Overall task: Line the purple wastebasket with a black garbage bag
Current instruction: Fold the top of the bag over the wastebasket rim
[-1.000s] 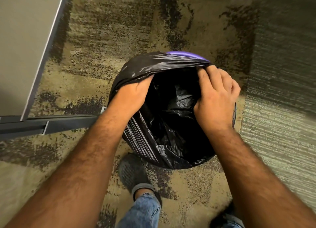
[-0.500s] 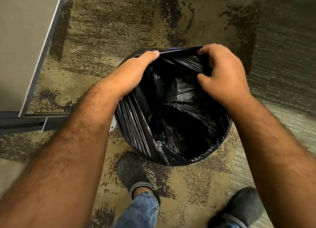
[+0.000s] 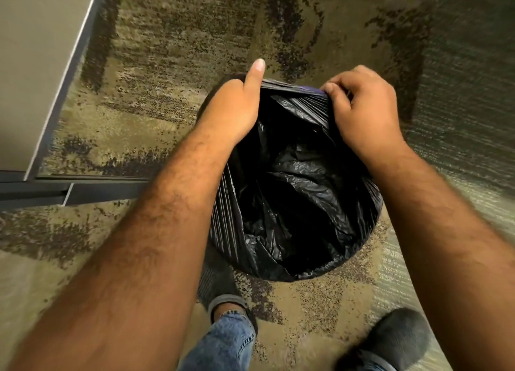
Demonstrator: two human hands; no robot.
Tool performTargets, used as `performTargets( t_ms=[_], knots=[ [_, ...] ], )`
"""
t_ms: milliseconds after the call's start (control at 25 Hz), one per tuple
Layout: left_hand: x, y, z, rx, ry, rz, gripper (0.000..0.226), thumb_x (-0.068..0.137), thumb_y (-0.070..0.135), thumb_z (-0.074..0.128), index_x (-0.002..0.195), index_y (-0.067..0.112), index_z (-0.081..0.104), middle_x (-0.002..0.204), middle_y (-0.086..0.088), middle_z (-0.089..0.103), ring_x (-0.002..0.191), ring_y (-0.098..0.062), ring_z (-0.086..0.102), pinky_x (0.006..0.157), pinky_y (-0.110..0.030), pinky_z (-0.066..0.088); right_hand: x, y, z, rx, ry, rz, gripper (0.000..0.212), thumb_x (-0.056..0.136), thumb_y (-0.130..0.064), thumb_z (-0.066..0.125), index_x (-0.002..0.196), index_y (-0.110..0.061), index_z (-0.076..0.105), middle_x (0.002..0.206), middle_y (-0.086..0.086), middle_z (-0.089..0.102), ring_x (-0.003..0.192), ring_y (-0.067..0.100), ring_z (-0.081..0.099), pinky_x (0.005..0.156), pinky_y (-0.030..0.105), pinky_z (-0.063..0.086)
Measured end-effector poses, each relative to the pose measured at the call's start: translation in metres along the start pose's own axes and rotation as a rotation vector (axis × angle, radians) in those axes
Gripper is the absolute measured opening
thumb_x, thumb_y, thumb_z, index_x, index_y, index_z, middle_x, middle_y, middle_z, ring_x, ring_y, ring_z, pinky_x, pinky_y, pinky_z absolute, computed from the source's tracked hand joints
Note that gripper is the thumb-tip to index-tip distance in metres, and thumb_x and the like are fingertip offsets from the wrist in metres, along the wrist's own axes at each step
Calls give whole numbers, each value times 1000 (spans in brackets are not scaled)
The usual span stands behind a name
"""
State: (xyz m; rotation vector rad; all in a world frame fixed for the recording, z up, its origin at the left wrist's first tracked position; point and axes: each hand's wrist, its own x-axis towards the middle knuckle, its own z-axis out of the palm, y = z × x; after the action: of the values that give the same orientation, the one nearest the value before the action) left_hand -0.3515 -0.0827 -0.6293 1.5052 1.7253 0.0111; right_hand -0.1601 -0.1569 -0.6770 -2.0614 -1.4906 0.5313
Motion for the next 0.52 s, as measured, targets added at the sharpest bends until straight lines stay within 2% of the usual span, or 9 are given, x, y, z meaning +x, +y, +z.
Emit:
performTargets(
  t_ms=[120, 240, 400, 520],
  knots=[
    [2, -1, -5, -8, -57, -3, 77, 105, 66, 24, 133, 6, 63, 119, -8, 61, 111, -23, 55, 88, -29, 32, 3, 3, 1, 26, -29, 2, 31, 100, -39, 62, 97, -13, 79, 91, 0, 61, 89, 19, 59, 81, 32, 42],
    [2, -2, -8, -18, -102, -3, 84, 102, 71, 26, 147, 7, 54, 149, -9, 56, 136, -26, 51, 98, -32, 33, 3, 2, -3, 9, -12, -117, 29, 98, -38, 65, 93, -12, 78, 89, 1, 62, 85, 14, 55, 77, 30, 41],
    [3, -2, -10, -35, -144, 15, 85, 101, 73, 26, 146, 8, 55, 153, -8, 55, 139, -24, 49, 101, -30, 31, 1, 3, -5, -41, 47, -294, 28, 104, -34, 64, 99, -11, 80, 96, 8, 70, 90, 28, 67, 78, 40, 52],
    [3, -3, -12, -48, -182, 20, 87, 100, 75, 27, 151, 9, 51, 156, -8, 51, 143, -25, 46, 105, -32, 30, -1, 2, -4, -45, 22, -409, 23, 103, -31, 68, 106, -11, 78, 104, 10, 74, 95, 33, 66, 85, 40, 50]
  ],
)
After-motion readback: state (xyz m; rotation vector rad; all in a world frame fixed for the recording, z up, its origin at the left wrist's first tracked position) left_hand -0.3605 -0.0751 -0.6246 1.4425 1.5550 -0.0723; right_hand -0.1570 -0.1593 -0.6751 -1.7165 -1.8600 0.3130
